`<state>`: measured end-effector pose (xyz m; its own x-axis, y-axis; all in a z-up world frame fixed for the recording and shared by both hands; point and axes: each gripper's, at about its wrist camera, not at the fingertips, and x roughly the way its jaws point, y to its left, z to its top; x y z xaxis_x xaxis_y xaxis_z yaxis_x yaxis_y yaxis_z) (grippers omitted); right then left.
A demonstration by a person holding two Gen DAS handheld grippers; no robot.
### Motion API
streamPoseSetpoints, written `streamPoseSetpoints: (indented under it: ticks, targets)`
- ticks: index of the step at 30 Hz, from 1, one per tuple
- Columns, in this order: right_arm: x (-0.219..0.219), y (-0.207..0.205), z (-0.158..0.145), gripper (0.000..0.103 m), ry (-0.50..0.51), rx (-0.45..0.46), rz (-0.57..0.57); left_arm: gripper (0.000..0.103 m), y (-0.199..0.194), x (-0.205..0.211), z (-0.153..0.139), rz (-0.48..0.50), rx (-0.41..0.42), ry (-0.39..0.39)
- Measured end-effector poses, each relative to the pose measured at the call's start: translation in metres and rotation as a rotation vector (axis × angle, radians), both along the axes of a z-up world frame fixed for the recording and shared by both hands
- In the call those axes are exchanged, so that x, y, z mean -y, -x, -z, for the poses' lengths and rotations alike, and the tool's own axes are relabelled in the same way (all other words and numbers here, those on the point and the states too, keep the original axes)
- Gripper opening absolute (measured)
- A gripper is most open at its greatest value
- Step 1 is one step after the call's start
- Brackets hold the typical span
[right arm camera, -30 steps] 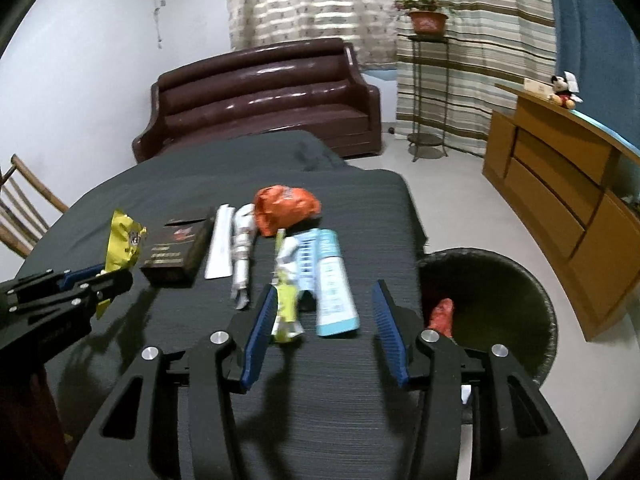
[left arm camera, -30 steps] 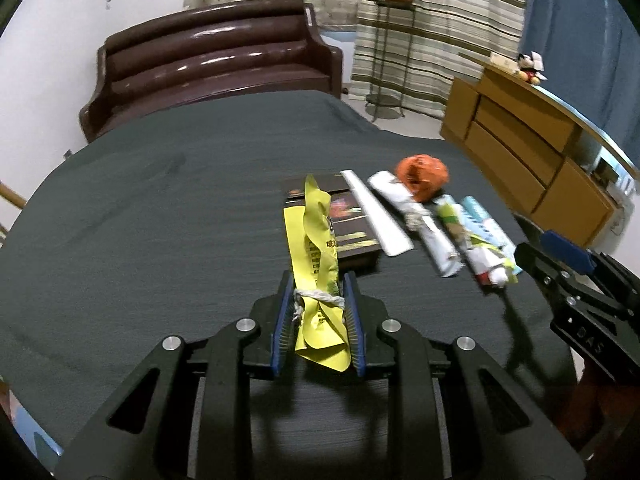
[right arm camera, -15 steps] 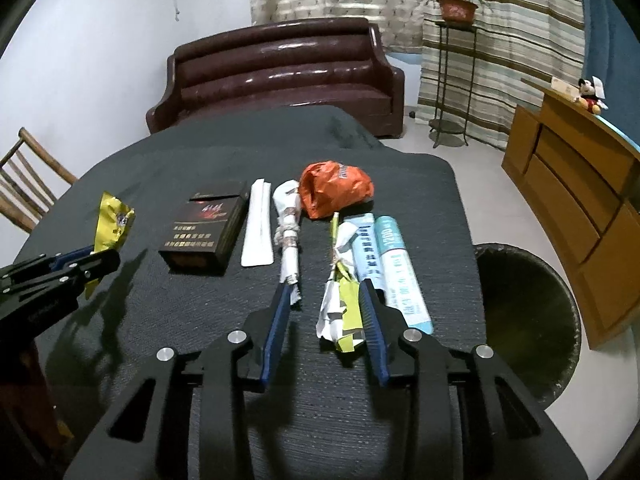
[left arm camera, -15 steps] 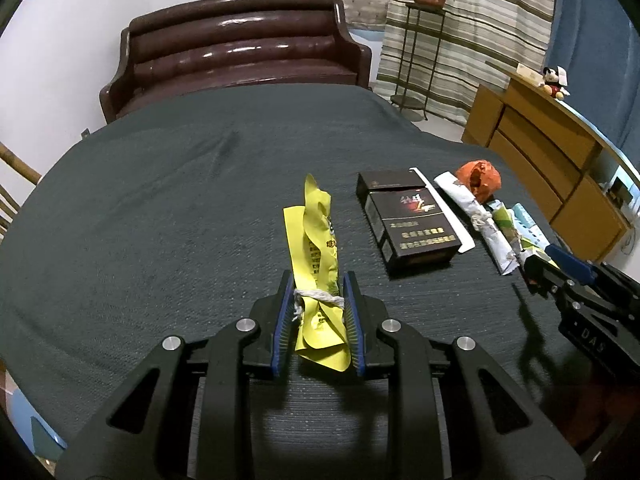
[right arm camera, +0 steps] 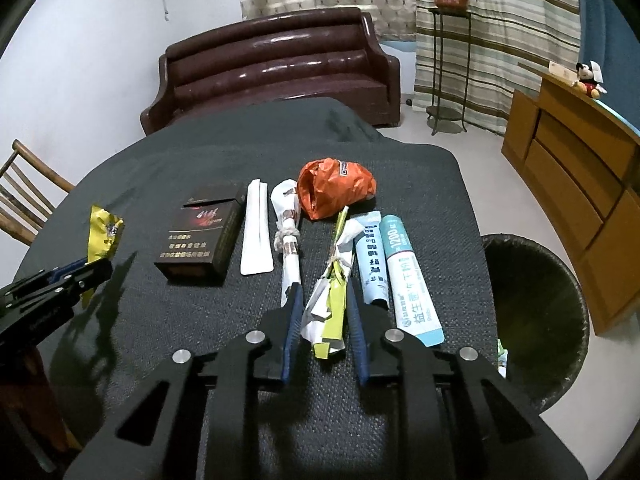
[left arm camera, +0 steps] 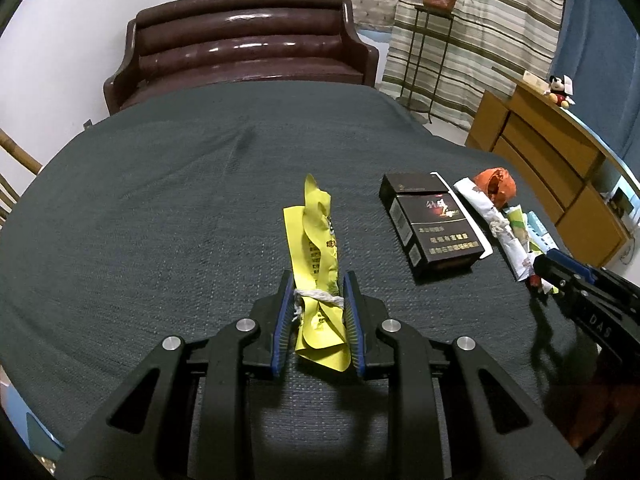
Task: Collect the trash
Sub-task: 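Lift the yellow strip with the left tool while the right tool grasps the white-and-green packet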
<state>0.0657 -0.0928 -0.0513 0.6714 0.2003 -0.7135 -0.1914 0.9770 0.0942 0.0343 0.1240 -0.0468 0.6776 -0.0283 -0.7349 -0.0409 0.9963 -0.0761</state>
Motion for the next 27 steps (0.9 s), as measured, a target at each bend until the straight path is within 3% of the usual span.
streamPoseSetpoints:
  ticks: [20,27]
  targets:
    - [-0.012,-0.016,0.004,0.023,0.096,-0.033,-0.008,0.024,-0.004,-0.002,0.004,0.018,-0.014,0.012]
    - [-0.010,-0.020,0.008,0.025,0.085,-0.049,-0.006,0.024,-0.003,0.001,0.004,0.019,-0.013,0.014]
